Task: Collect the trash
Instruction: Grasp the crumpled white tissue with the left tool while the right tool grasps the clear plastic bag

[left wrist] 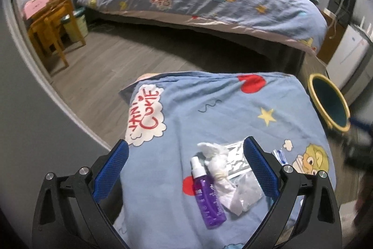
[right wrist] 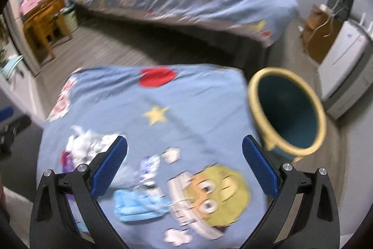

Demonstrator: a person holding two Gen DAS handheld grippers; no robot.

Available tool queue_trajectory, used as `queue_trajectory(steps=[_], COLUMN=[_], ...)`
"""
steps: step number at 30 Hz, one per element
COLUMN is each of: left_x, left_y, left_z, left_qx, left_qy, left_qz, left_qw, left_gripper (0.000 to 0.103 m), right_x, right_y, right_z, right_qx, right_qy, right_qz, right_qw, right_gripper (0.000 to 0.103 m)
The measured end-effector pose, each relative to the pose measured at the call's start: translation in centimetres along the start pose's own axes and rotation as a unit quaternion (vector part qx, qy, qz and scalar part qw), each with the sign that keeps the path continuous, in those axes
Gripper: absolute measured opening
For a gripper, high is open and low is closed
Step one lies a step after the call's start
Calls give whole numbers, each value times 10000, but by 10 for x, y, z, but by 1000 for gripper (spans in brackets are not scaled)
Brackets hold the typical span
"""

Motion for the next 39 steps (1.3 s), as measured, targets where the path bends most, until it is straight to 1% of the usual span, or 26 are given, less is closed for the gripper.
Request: queue_trajectory(steps=[2,4,5,6,7,9,10,12,13,14,15,16,18,21,23,26,28,29,31,34,35,36,37,38,39], left_x=[2,2,2,2,2,3,5,7,9,10,10,10,10,7,5,-2,-10,-15,-27,-46,-51,-58,-68,-72,-76], left_y=[0,1,0,0,-1,-2,-3,-4,-5,-6,-7,-7,-8,-9,-11,-14,-15,-16,-19,-28,-31,-35,-43,-47,-51], left_z=[-1,-2,-1,-1,0,2,3,6,8,9,10,11,14,19,22,28,33,35,41,52,54,58,64,67,71], left_qx=[-15,-25,-19,-10,3,32,49,82,105,127,142,163,186,255,311,408,443,455,501,597,618,668,797,870,952], left_qy=[33,45,44,49,60,85,96,115,125,127,127,131,145,101,64,15,11,5,-44,-70,-76,-120,-188,-209,-219], left_qz=[-10,18,42,59,78,100,106,102,98,94,94,103,122,129,115,173,265,320,467,805,904,1048,1246,1324,1404], left_qw=[10000,10000,10000,10000,10000,9999,9999,9998,9998,9998,9998,9997,9996,9995,9994,9990,9987,9984,9976,9949,9940,9922,9888,9872,9853], left_gripper=[97,97,97,97,97,97,97,97,97,97,97,97,97,97,97,97,97,97,96,93,91,81,76,68,62], right_x=[20,36,46,53,59,73,79,85,87,91,93,94,95,89,81,60,42,30,16,-1,-3,-7,-9,-13,-13], right_y=[-16,-29,-35,-40,-45,-54,-57,-61,-64,-68,-70,-72,-69,-57,-43,-18,2,16,33,44,45,44,45,43,44], right_z=[13,24,30,35,39,50,56,63,66,70,73,75,73,61,47,16,-2,-15,-28,-36,-34,-31,-26,-21,-19], right_qx=[198,366,456,529,595,799,895,1037,1097,1219,1292,1350,1317,1176,1027,810,642,485,272,13,-39,-53,1,95,91], right_qy=[270,410,468,514,575,774,842,959,1017,1117,1187,1187,1197,1251,1214,1141,998,921,902,939,977,1035,1083,1164,1215], right_qz=[23,-80,-162,-219,-248,-314,-366,-390,-371,-331,-316,-333,-358,-152,8,177,117,15,-64,-74,-21,102,232,464,518], right_qw=[9994,9985,9977,9970,9963,9933,9917,9892,9881,9857,9840,9831,9834,9850,9873,9900,9929,9946,9955,9956,9952,9946,9938,9921,9912], right_gripper=[97,95,92,84,80,69,66,53,49,39,23,20,9,7,6,6,6,6,6,6,6,6,6,6,6])
Point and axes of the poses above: each gripper's, at about its wrist camera, not at the fingertips, and z roughly the way its jaws point, x to its left, y to its top, the point moved 10 cm from there along z, roughly the way its jaws point, and after that the axes turned 7 degrees about y, right-handed, at the moved point
